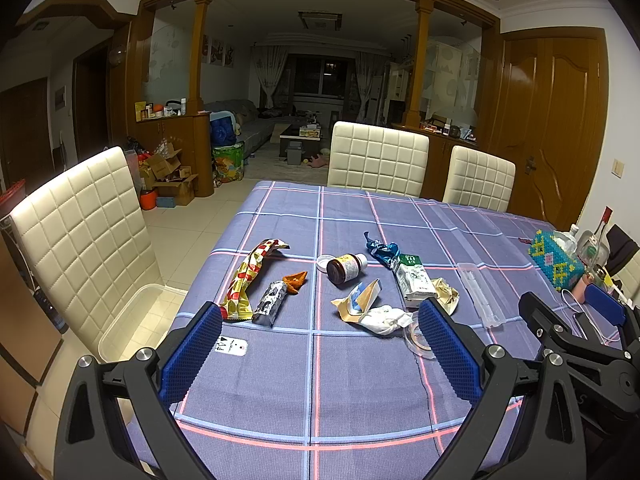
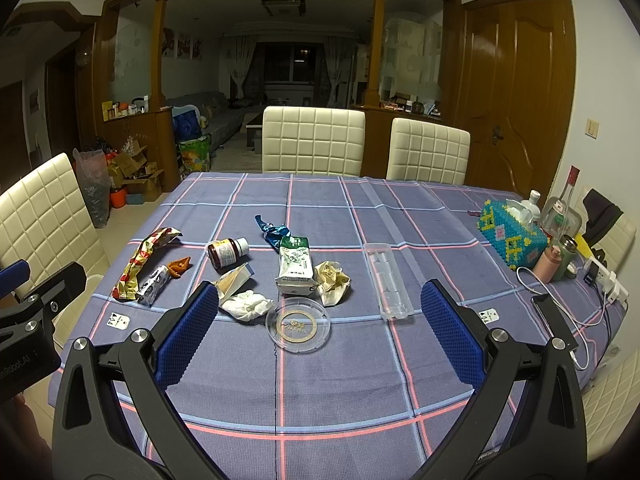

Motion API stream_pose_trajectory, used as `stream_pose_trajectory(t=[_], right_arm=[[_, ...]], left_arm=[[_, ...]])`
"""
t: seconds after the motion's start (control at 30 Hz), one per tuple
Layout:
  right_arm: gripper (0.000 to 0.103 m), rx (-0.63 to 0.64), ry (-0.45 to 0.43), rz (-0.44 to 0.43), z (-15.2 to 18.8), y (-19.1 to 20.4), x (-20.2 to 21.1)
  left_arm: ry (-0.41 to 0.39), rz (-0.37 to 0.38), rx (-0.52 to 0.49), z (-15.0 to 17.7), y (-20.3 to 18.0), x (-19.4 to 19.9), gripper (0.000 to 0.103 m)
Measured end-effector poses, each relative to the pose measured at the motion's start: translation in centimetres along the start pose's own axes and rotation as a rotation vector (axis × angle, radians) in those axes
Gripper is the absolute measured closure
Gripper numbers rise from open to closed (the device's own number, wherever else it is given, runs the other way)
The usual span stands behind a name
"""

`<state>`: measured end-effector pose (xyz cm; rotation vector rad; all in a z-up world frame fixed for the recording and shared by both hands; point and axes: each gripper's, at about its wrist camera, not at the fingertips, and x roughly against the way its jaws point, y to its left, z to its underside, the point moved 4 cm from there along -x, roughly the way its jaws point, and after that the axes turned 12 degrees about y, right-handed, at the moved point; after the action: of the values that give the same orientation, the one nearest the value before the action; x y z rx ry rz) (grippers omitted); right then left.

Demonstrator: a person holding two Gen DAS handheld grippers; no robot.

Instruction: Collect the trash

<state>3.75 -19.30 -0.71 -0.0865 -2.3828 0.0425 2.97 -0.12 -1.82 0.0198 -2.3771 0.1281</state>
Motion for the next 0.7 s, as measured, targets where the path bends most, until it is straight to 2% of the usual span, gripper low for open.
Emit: stream_pose_trajectory(t=[0.7], right_arm=[[0.003,0.001,0.001,0.0,0.0,-0.04,-0.01]], left_arm=[[0.001,-0.001,-0.001,-0.06,-0.23,-0.04,0.007]])
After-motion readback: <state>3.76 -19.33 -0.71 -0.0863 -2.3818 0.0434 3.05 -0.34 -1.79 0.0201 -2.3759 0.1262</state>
